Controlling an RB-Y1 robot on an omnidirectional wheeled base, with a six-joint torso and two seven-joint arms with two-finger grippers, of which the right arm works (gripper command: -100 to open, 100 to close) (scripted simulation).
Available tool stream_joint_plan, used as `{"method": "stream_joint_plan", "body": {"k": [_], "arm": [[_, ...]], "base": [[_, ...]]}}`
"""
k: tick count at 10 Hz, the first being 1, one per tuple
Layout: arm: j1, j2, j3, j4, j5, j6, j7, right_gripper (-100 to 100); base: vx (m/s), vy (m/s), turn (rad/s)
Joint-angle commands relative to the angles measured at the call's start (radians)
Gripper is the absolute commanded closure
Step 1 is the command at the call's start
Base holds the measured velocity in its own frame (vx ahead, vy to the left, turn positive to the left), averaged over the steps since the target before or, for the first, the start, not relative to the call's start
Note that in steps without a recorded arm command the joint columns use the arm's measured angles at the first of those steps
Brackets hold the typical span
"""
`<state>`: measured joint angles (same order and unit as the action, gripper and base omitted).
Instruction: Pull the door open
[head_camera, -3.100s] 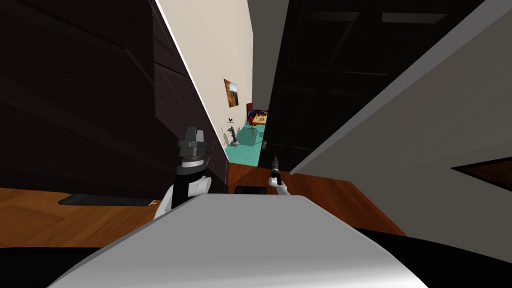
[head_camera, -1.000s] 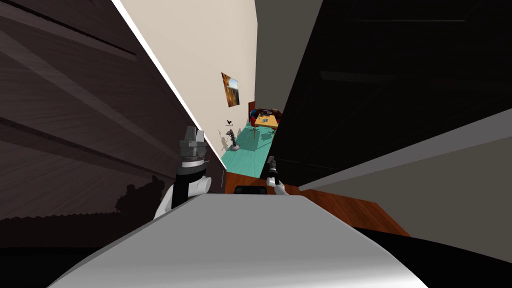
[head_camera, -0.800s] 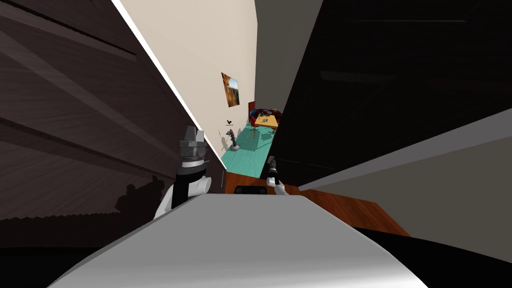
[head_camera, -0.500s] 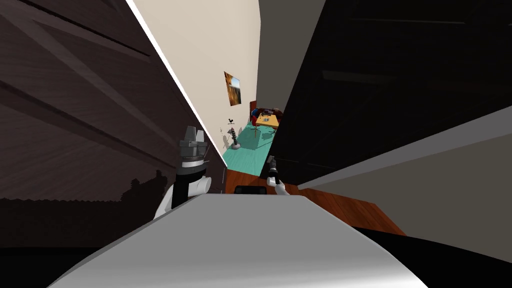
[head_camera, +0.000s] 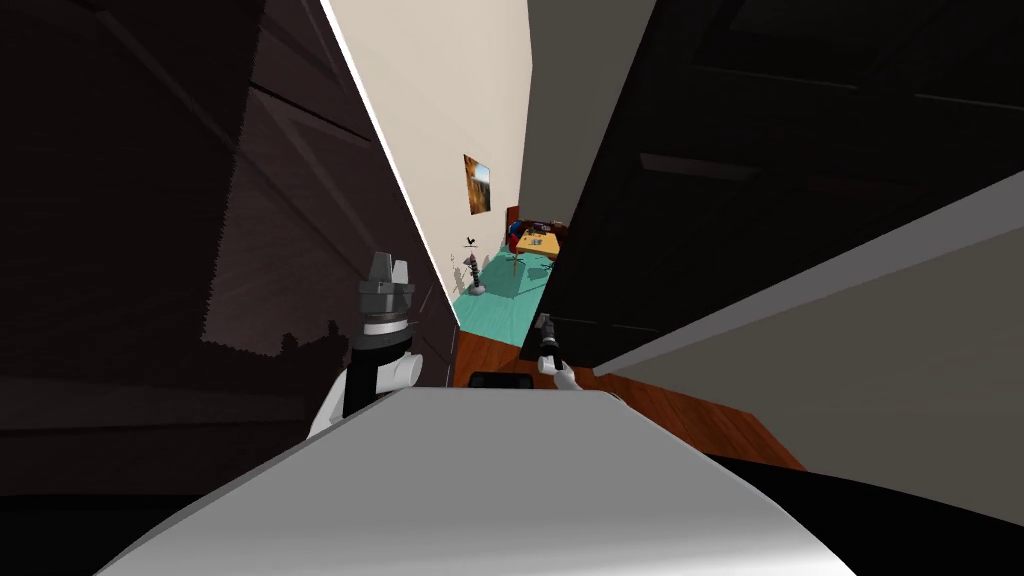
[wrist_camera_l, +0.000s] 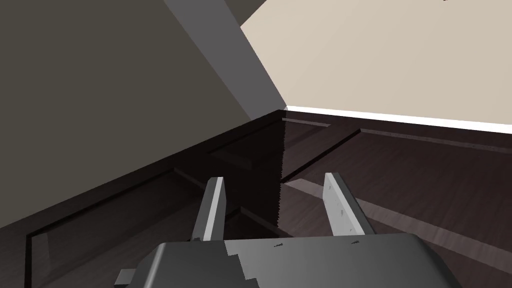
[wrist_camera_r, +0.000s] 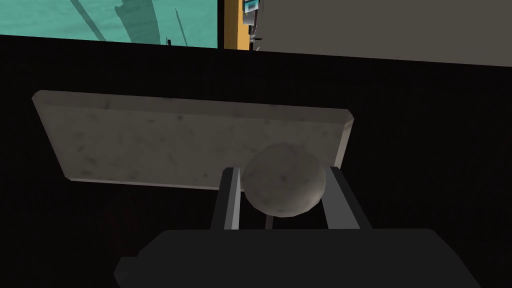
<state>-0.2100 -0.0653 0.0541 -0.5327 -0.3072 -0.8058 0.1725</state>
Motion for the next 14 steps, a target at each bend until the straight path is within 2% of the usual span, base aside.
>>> {"method": "stream_joint_plan", "body": {"k": [1, 5, 7, 9, 10, 11, 14], "arm": [[0.008, -0.028, -0.002, 0.016, 0.007, 0.011, -0.017, 100], [0.008, -0.028, -0.002, 0.016, 0.007, 0.011, -0.017, 100], [0.011, -0.055, 0.009, 0.022, 0.019, 0.021, -0.043, 100], [0.011, -0.059, 0.011, 0.023, 0.02, 0.022, -0.047, 100], [0.011, -0.076, 0.022, 0.023, 0.025, 0.023, -0.069, 100], [0.004, -0.072, 0.012, 0.022, 0.016, 0.015, -0.062, -100], [-0.001, -0.09, 0.002, 0.033, 0.0, -0.005, -0.089, -100]], "base": [[-0.201, -0.077, 0.15], [-0.034, 0.001, -0.005], [-0.044, -0.026, 0.121], [-0.045, -0.023, 0.001], [-0.045, -0.024, 0.048], [-0.116, 0.005, 0.064], [-0.199, 0.019, 0.094]]}}
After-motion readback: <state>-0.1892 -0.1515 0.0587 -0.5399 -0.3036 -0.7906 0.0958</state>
